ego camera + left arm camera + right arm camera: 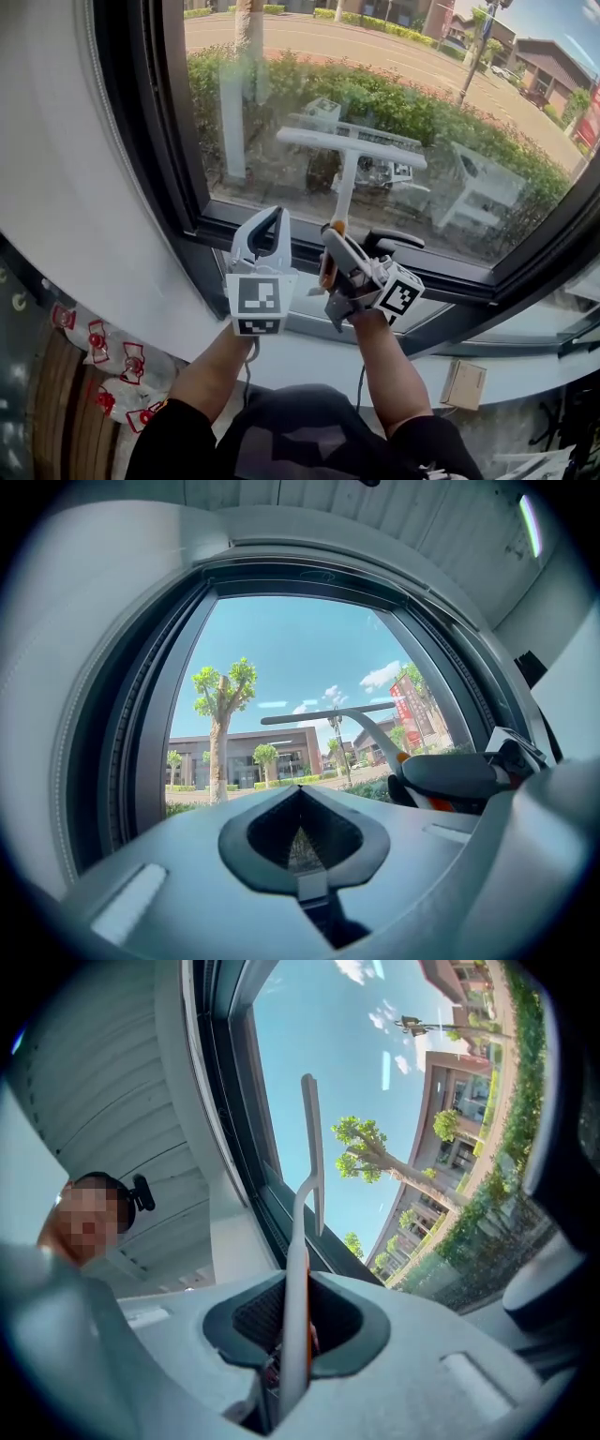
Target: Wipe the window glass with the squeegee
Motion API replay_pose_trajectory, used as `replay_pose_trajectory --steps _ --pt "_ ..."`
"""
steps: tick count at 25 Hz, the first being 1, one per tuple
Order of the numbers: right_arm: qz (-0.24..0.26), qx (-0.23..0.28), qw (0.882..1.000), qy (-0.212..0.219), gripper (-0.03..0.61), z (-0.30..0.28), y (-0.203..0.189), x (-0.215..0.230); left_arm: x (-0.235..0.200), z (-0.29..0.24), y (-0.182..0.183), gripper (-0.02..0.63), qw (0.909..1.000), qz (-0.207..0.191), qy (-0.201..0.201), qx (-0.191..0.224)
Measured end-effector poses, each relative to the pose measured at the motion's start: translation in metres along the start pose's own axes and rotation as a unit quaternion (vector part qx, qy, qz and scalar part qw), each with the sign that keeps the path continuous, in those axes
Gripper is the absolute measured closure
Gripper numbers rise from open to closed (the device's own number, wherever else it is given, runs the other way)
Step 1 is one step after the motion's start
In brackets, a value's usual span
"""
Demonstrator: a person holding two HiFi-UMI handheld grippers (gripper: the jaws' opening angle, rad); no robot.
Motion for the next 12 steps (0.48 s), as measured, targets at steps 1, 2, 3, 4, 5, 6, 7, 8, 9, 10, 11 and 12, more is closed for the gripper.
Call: replay_pose_trajectory --steps 1,2,3,4,5,6,7,8,9,10,11,12 --pt "-0.007 0.001 1.000 -0.002 0.531 0.004 -0.004 0.002 0.001 0.001 -0.004 0.595 1.0000 0.002 0.000 -0.006" --pt "-0.014 0.002 1.000 -0.005 0.531 0.008 -0.008 0.004 0.003 0.001 -0.009 0.595 0.9999 0.004 0.000 -0.012" --pt "-0.021 0.002 1.000 -0.009 0.530 0.012 -0.013 0.007 0.005 0.002 -0.013 0.595 0.9998 0.005 -0.001 -0.018" --pt "-0.027 0.003 1.000 -0.013 0.529 0.017 -0.017 0.009 0.008 0.004 -0.018 0.595 0.9997 0.007 -0.003 -0.024" --pt "-0.034 0.004 0.999 -0.018 0.529 0.023 -0.021 0.012 0.011 0.005 -0.024 0.595 0.9995 0.008 -0.006 -0.031" --pt "-0.040 0.004 0.999 -0.023 0.529 0.028 -0.026 0.014 0.013 0.007 -0.030 0.595 0.9992 0.010 -0.008 -0.038" --pt "-0.047 0.003 0.998 -0.028 0.529 0.034 -0.031 0.017 0.016 0.009 -0.036 0.595 0.9988 0.013 -0.011 -0.045" --pt "-0.054 0.003 0.998 -0.033 0.529 0.039 -0.035 0.020 0.018 0.011 -0.042 0.595 0.9985 0.016 -0.012 -0.052" --pt "-0.061 0.003 0.997 -0.037 0.529 0.043 -0.040 0.023 0.021 0.013 -0.048 0.595 0.9980 0.019 -0.014 -0.058" --pt "-0.067 0.003 0.997 -0.042 0.529 0.048 -0.043 0.026 0.023 0.014 -0.053 0.595 0.9976 0.022 -0.016 -0.064" --pt "-0.073 0.004 0.996 -0.047 0.529 0.053 -0.046 0.028 0.025 0.015 -0.057 0.595 0.9971 0.025 -0.017 -0.070" --pt "-0.079 0.005 0.996 -0.051 0.529 0.057 -0.049 0.030 0.027 0.016 -0.061 0.595 0.9965 0.029 -0.018 -0.076"
Point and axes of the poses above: the fingertips, and each gripper's own axes: z backward along the fingers, x to its right, y out of its top, the point moved 10 cm from there along z, backward along the fingers, and after that the axes turned 12 degrees about -z, right-handed, at the moved point
